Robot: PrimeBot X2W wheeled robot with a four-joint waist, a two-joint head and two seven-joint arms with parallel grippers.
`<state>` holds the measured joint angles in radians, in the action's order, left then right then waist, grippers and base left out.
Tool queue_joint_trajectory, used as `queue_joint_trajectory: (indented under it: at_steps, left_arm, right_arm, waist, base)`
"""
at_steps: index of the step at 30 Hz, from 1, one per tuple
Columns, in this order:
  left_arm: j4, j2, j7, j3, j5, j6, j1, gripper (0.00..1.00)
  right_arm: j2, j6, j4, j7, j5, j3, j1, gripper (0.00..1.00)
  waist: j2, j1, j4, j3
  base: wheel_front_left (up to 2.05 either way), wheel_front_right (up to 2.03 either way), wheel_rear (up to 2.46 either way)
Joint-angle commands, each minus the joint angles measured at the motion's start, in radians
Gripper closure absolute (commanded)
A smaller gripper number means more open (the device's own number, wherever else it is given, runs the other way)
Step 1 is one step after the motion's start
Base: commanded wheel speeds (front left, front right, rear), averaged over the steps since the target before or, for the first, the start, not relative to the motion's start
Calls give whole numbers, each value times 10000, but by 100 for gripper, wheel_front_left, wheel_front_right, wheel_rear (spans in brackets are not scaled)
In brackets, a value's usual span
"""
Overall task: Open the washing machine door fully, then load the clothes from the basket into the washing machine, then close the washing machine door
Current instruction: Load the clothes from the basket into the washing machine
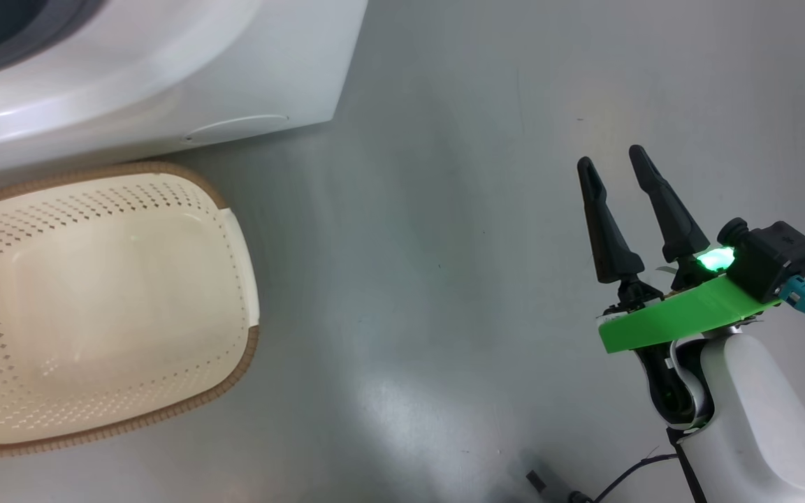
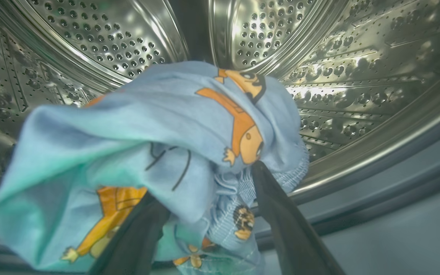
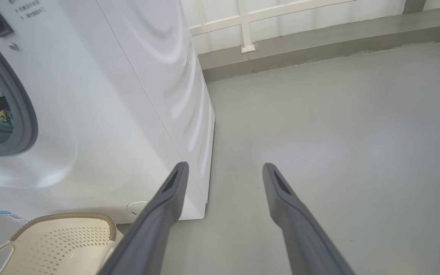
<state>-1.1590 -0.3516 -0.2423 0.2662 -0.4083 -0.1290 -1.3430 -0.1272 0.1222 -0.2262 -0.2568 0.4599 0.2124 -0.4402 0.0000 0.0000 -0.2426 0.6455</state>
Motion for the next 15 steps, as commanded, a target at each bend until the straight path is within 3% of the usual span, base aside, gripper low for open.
queue_joint_trajectory:
  at_steps: [1, 15]
  left_arm:
    - [207, -391, -88, 31, -236, -15, -124, 0]
    - [1454, -537, -192, 494, -1431, -16, 964, 0]
  right_arm:
    - [-59, 85, 187, -49, 92, 138, 241, 0]
    - [-163, 85, 272, -49, 48, -83, 371, 0]
  waist:
    - [0, 0, 63, -70]
    - [0, 0, 427, -230]
  base:
    - [0, 0, 0]
    - [0, 0, 0]
